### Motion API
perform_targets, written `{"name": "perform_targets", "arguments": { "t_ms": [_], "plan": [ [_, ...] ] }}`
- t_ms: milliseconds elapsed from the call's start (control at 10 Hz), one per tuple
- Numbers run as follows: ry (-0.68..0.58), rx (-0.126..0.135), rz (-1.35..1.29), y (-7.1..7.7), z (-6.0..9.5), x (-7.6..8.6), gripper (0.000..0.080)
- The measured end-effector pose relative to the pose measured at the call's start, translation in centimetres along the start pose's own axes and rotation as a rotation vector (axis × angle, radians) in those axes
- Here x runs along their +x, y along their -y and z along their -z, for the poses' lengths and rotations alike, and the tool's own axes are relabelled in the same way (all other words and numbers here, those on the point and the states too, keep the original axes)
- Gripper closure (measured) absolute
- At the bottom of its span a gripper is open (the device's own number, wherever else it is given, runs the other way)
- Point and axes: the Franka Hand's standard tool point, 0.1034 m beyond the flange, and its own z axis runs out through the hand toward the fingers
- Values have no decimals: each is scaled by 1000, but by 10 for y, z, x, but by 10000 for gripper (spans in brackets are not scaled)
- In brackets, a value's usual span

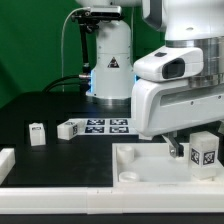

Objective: Assemble one leg

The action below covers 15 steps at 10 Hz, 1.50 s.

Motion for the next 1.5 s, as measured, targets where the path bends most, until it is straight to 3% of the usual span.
{"name": "perform_targets", "arguments": {
  "t_ms": [100, 300, 500, 900, 1200, 1400, 1500],
  "plan": [
    [0, 0, 0, 0, 0, 0, 275],
    [0, 0, -5, 0, 0, 0, 509],
    [-8, 2, -102, 1, 0, 1, 509],
    [-33, -28, -774, 8, -2, -2, 509],
    [-38, -14, -1109, 9, -3, -1, 509],
    [-37, 10, -1242, 9, -3, 0, 508],
    [-37, 9, -1199, 9, -3, 0, 508]
  ]
}}
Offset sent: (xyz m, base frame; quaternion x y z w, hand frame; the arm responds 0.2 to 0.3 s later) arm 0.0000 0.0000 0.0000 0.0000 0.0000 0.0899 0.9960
